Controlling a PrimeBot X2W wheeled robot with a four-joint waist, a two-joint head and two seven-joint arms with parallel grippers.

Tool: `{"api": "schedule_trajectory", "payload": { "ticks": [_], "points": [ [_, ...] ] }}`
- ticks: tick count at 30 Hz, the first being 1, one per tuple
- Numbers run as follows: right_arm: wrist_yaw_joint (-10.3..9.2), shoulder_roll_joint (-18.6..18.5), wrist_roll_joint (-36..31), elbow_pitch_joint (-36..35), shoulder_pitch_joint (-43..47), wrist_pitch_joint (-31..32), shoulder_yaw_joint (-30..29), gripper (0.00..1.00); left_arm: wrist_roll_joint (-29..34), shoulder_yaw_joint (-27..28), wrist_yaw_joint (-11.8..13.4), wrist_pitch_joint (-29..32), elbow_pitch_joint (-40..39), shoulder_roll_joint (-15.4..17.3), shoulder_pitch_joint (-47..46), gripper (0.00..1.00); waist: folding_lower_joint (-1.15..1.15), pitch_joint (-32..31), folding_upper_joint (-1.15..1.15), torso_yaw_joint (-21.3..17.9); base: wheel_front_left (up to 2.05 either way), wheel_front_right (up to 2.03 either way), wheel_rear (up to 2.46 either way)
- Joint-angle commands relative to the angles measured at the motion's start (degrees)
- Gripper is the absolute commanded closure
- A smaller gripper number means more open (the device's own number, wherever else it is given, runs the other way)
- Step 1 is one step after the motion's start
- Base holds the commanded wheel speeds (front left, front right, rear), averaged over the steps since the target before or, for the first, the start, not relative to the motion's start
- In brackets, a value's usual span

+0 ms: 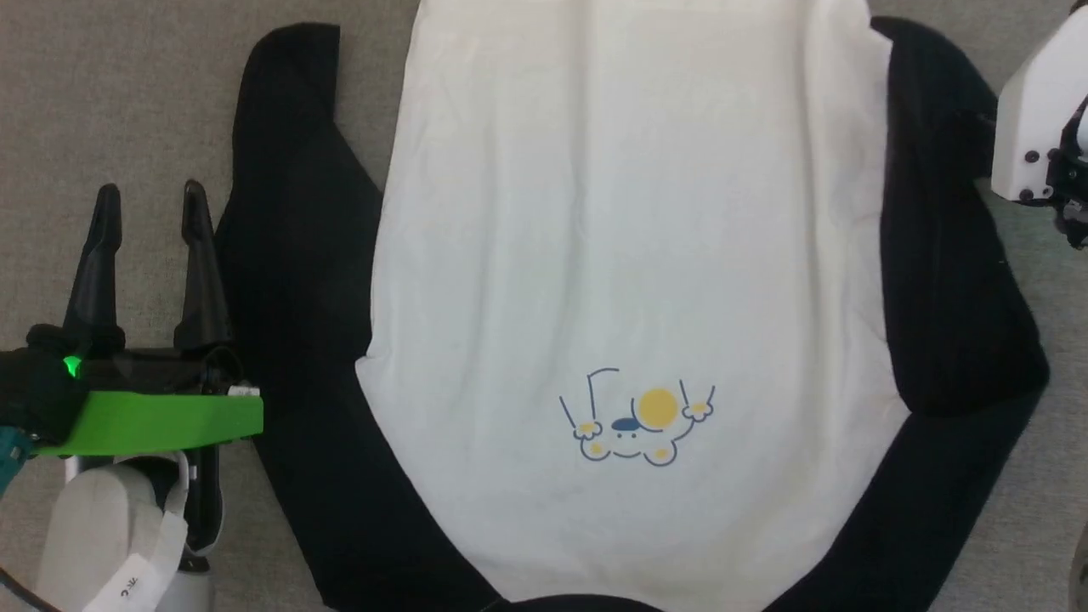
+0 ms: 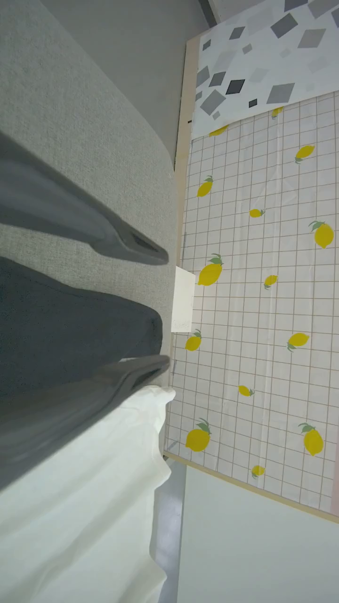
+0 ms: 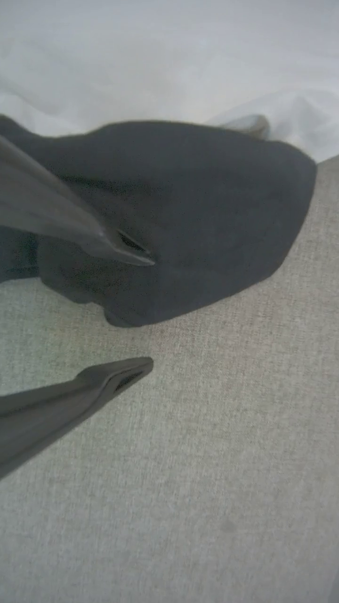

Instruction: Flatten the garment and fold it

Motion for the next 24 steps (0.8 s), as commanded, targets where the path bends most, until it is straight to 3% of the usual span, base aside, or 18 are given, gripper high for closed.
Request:
{"api": "schedule_trajectory", "payload": {
  "ticks": [1, 6, 7, 8, 9, 17, 24],
  "points": [
    [-0.08, 0.17, -0.6, 0.35, -0.88, 1.03, 0.19, 0.0, 0.87, 0.04, -0.47, -0.2, 0.34, -0.4, -1.23, 0.0, -0.01, 2.51, 0.0, 1.51, 0.0, 0.0, 0.0],
    [-0.08, 0.58, -0.96, 0.38, -0.14, 4.26, 0.64, 0.0, 1.23, 0.52, -1.26, -0.2, 1.33, -1.59, -1.71, 0.0, -0.01, 2.78, 0.0, 1.66, 0.0, 0.0, 0.0],
    [-0.08, 0.7, -0.93, 0.31, 0.12, 4.53, 0.21, 0.49, 1.21, 0.68, -1.36, -0.2, 1.74, -1.84, -1.66, 0.0, -0.01, 2.65, 0.0, 1.66, 0.0, 0.0, 0.0],
    [-0.08, 0.82, -0.87, 0.21, 0.32, 4.65, -0.26, 0.85, 1.25, 0.85, -1.43, -0.2, 1.87, -1.97, -1.7, 0.0, -0.01, 2.56, 0.0, 1.63, 0.0, 0.0, 0.0],
    [-0.08, 0.97, -0.8, -0.08, 0.54, 4.44, -0.86, 1.0, 1.35, 1.07, -1.51, -0.2, 1.96, -2.14, -1.75, 0.0, -0.01, 2.4, 0.0, 1.59, 0.0, 0.0, 0.0],
    [-0.08, 1.25, -2.99, -2.31, 2.14, -2.83, -10.84, 1.0, 0.54, 2.15, -1.91, -0.2, 4.14, -3.12, -0.81, 0.0, -0.01, -1.23, 0.0, 0.96, 0.0, 0.0, 0.0],
    [-0.08, -1.65, -5.91, -4.37, 7.92, -5.06, -21.56, 1.0, 0.1, 2.78, -2.04, -0.2, 5.63, -3.51, 1.16, 0.0, -0.01, -6.9, 0.0, -0.24, 0.0, 0.0, 0.0]
  ]
}}
